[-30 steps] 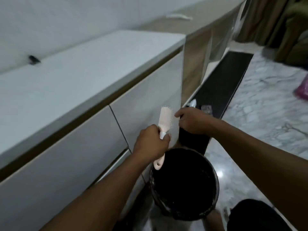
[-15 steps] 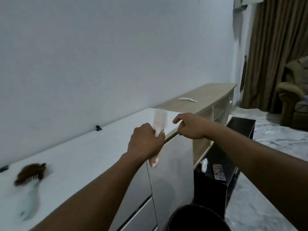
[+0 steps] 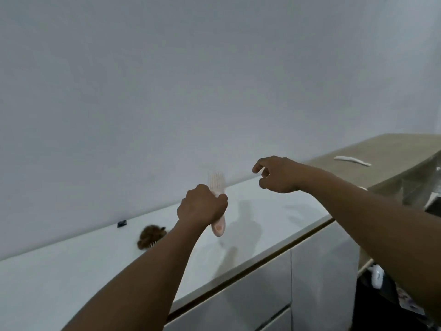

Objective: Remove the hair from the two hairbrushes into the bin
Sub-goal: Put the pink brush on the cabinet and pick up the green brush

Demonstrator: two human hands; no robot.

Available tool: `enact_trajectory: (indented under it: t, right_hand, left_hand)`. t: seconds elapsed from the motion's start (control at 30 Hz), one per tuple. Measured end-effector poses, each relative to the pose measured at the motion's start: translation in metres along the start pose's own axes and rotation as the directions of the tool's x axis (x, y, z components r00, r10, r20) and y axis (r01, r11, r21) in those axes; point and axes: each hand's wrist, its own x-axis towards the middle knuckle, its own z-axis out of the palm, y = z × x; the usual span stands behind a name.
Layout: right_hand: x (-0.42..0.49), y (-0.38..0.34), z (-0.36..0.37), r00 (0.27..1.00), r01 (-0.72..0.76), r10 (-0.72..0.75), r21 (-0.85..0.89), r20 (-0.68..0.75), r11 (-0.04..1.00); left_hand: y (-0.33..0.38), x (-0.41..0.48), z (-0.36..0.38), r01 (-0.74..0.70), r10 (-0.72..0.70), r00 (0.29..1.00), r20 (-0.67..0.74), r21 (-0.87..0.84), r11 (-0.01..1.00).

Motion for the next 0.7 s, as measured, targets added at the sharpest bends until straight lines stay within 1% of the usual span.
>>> enact_trajectory:
  t: [0.13,0.23,0.47,0.7]
  right_hand:
    - [0.036,-0.021,0.04,0.996,0.036,-0.033,-0.034,0.088,0.999]
    - [0.058,-0.029,0.071,0.987,0.048,-0.041,-0.041,0.154,0.998]
    - [0.09,-0.027,0.13,0.964,0.074,-0.056,-0.062,0.258,0.995]
    - [0.096,-0.023,0.155,0.958,0.087,-0.062,-0.078,0.278,0.993]
  left_hand:
    - [-0.039,0.014,0.012,0.098,-0.097,0.995,0.036,-0.019,0.995]
    - [-0.058,0.021,0.028,0.135,-0.136,0.99,0.037,0.028,0.99]
    - [-0.083,0.03,0.062,0.099,-0.106,0.992,0.069,0.105,0.99]
    - [-0.089,0.036,0.066,0.077,-0.085,0.992,0.093,0.084,0.993]
